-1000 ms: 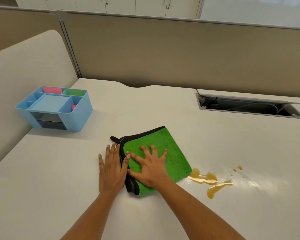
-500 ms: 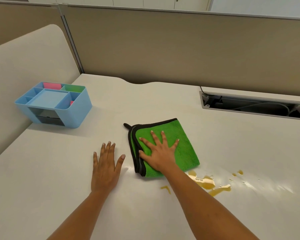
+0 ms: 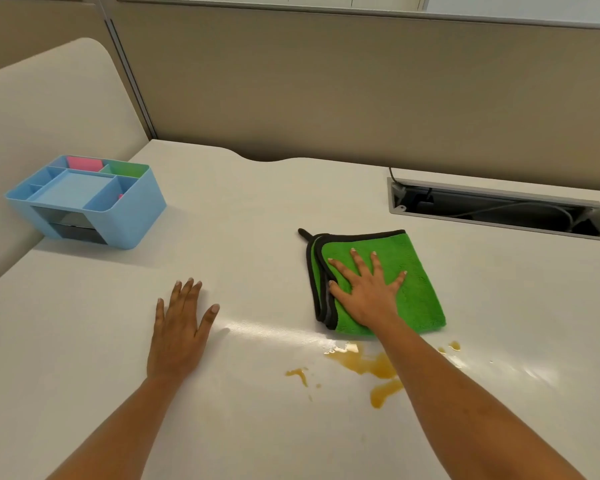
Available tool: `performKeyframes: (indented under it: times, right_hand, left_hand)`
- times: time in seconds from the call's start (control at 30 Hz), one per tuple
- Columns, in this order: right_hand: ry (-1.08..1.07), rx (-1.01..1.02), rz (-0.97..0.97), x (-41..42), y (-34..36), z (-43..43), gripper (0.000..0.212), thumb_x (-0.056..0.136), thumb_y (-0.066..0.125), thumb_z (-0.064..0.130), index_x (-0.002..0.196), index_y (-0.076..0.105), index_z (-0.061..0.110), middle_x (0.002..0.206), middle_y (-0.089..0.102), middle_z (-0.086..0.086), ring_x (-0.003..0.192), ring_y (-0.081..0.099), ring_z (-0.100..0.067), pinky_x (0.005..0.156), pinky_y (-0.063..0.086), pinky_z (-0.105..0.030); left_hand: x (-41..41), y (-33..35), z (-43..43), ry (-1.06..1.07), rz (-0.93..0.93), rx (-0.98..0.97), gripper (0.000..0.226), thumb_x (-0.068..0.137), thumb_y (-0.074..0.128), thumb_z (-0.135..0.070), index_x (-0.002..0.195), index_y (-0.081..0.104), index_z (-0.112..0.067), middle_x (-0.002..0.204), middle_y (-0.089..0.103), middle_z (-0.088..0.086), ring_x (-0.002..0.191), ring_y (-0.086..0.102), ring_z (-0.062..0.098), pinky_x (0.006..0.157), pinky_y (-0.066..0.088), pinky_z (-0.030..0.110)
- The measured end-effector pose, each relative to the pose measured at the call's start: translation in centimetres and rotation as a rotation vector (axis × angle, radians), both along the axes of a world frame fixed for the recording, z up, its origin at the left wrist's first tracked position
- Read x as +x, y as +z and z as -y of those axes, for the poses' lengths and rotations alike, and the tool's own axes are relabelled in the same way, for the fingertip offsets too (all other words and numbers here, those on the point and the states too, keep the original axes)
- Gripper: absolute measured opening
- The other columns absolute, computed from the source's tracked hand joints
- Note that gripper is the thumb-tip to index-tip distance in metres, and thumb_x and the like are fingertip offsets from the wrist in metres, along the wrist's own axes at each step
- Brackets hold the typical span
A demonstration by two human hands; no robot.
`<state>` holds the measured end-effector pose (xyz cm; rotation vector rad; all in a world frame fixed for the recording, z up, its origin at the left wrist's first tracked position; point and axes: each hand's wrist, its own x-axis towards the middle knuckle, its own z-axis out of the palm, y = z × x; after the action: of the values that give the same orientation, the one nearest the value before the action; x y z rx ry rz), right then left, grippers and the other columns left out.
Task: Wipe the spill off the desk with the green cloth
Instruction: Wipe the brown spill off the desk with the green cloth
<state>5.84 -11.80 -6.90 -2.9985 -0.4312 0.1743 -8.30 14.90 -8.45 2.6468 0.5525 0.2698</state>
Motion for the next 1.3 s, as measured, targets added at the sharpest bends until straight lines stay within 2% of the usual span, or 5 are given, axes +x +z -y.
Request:
performKeyframes:
  times: [0.13, 0.3, 0.73, 0.93, 1.3]
  right_hand:
    - [-0.053, -0.002, 0.002, 0.6, 0.0, 3.3, 0.055, 0.087, 0.018, 0.068, 0.140, 0.010, 0.055, 0.159, 0.001, 0.009, 0.147, -0.005, -0.025, 0.103, -0.005, -0.074]
    - [-0.113, -0.007, -0.003, 0.4, -0.1, 7.3, 0.055, 0.087, 0.018, 0.067, 0.140, 0.009, 0.054, 0.159, 0.001, 0.010, 0.147, -0.003, -0.024, 0.104, -0.003, -0.073]
    - [-0.186, 0.060, -0.021, -4.8, 0.1, 13.9, 0.047, 0.093, 0.019, 0.057, 0.140, 0.017, 0.053, 0.159, 0.006, 0.012, 0.147, 0.000, -0.020, 0.107, -0.003, -0.070]
    - [-0.218, 0.092, -0.032, -7.8, 0.1, 15.1, 0.059, 0.081, 0.007, 0.061, 0.139, 0.018, 0.054, 0.159, 0.007, 0.013, 0.147, 0.000, -0.018, 0.108, -0.004, -0.069]
    - [-0.344, 0.117, -0.032, -11.2, -0.1, 13.8, 0.045, 0.095, 0.020, 0.052, 0.139, 0.016, 0.054, 0.159, 0.007, 0.013, 0.148, -0.001, -0.018, 0.109, -0.003, -0.067]
  left_hand:
    - [-0.1, -0.1, -0.1, 0.013, -0.002, 0.007, 0.079, 0.080, 0.013, -0.062, 0.145, 0.024, -0.018, 0.157, 0.022, -0.001, 0.147, 0.009, 0.011, 0.120, -0.001, 0.035]
    - [-0.4, -0.1, 0.3, 0.083, 0.009, 0.002, 0.054, 0.096, 0.034, -0.036, 0.145, 0.026, -0.015, 0.156, 0.024, 0.002, 0.147, 0.011, 0.015, 0.121, 0.001, 0.039]
    - [-4.8, -0.1, 2.6, 0.140, 0.009, -0.040, 0.052, 0.096, 0.033, -0.034, 0.144, 0.028, -0.014, 0.155, 0.025, 0.004, 0.147, 0.012, 0.018, 0.121, 0.004, 0.040]
    - [-6.6, -0.1, 3.8, 0.150, 0.010, -0.038, 0.051, 0.096, 0.037, -0.030, 0.143, 0.028, -0.013, 0.155, 0.027, 0.005, 0.147, 0.014, 0.020, 0.121, 0.007, 0.043]
    - [-8.3, 0.1, 4.7, 0.127, 0.054, -0.076, 0.051, 0.097, 0.036, -0.029, 0.145, 0.024, -0.014, 0.157, 0.022, 0.004, 0.147, 0.013, 0.020, 0.120, 0.009, 0.042]
